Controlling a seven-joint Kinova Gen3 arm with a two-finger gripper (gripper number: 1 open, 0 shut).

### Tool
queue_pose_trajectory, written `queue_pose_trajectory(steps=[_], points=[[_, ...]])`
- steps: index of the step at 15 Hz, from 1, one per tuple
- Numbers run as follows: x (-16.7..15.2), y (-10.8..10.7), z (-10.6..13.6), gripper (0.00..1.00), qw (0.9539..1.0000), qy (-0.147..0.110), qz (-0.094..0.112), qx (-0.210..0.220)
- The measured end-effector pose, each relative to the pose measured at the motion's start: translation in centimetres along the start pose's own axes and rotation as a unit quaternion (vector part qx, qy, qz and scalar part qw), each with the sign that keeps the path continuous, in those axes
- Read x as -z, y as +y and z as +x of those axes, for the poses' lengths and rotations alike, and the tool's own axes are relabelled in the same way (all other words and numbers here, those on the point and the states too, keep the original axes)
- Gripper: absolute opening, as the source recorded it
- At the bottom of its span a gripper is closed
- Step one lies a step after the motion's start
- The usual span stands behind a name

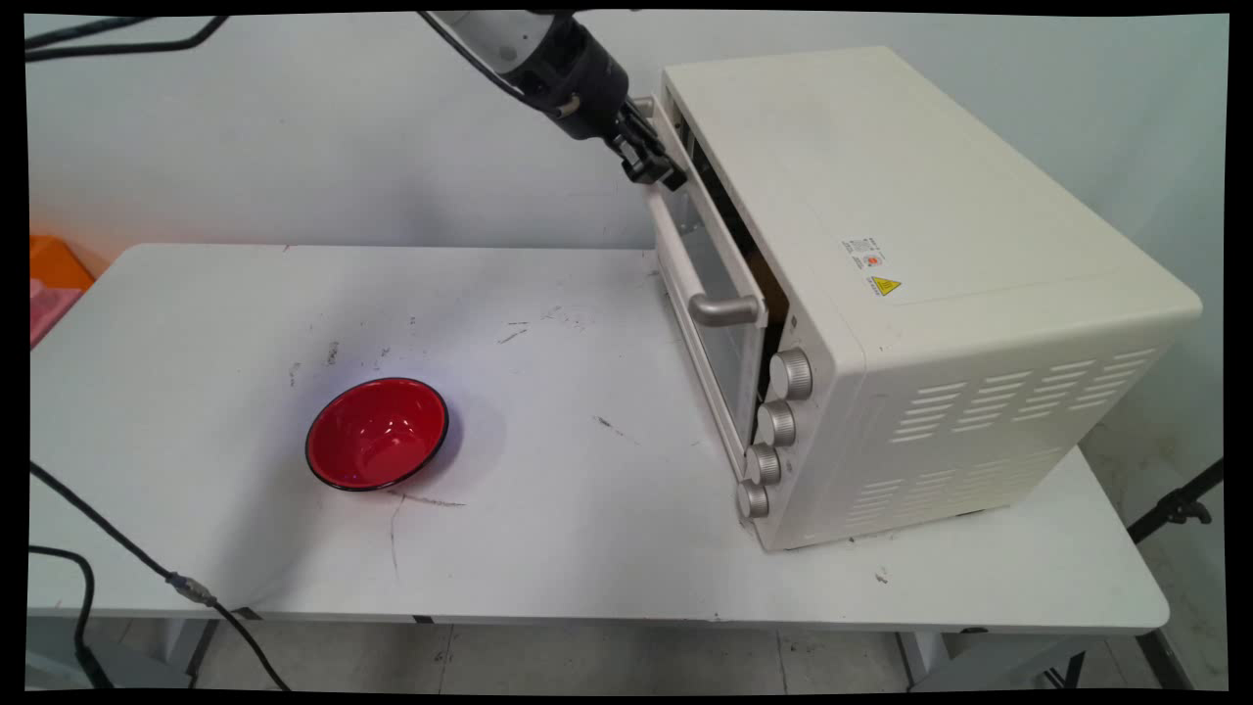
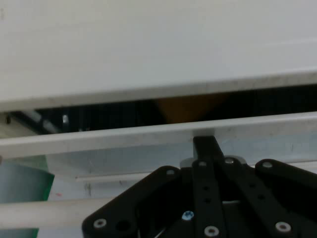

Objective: Open the oven

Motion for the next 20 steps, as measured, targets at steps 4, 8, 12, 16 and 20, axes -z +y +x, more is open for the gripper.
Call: queue_pose_trajectory(steps=[4,8,12,16,20], points=[[0.5,-0.4,-1.8,0.00,0.9999,-0.003,-0.003,0.009],[0.7,-0.6,-3.8,0.00,0.9998,0.001,-0.011,0.018],[0.6,-0.7,-6.2,0.00,0.9994,0.011,-0.020,0.025],[0.4,-1.0,-9.0,0.00,0.9990,0.019,-0.029,0.027],[0.2,-1.4,-11.2,0.00,0.9987,0.021,-0.037,0.027]])
